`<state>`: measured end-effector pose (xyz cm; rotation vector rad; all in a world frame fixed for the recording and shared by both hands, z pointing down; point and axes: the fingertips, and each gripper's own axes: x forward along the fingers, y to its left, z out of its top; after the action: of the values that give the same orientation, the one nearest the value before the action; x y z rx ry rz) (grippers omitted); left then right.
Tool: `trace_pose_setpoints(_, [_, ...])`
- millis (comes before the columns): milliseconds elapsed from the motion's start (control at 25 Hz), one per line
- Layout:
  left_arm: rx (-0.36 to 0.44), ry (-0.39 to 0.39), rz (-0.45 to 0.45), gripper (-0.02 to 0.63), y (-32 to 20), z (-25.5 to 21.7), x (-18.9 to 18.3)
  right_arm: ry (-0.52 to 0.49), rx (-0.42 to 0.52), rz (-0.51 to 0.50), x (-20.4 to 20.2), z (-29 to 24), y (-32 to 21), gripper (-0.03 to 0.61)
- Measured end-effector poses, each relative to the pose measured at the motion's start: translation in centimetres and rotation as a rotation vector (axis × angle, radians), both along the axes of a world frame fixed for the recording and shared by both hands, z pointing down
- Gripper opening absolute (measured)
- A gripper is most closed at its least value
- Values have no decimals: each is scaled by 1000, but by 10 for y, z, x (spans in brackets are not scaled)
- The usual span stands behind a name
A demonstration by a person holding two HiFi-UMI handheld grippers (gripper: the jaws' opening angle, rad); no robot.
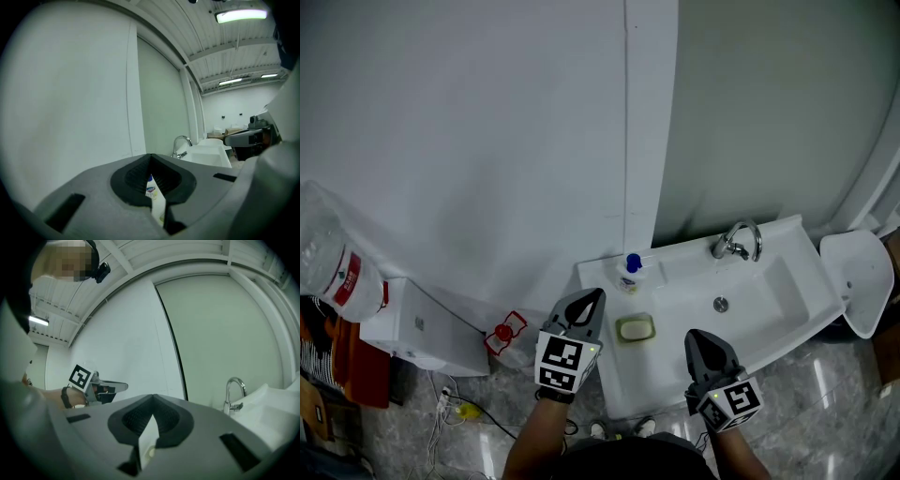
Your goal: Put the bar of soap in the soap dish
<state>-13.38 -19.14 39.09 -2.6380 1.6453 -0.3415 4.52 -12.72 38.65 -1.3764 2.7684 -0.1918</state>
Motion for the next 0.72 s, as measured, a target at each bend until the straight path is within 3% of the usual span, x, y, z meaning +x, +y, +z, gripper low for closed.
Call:
trace_pose_setpoints(280, [76, 27, -36, 18, 23, -30, -20, -63, -1, 21, 14, -7, -5, 11])
trace_pose_setpoints(720, [186, 65, -57, 18, 59, -55, -37, -55, 13, 74, 42, -10, -19, 11])
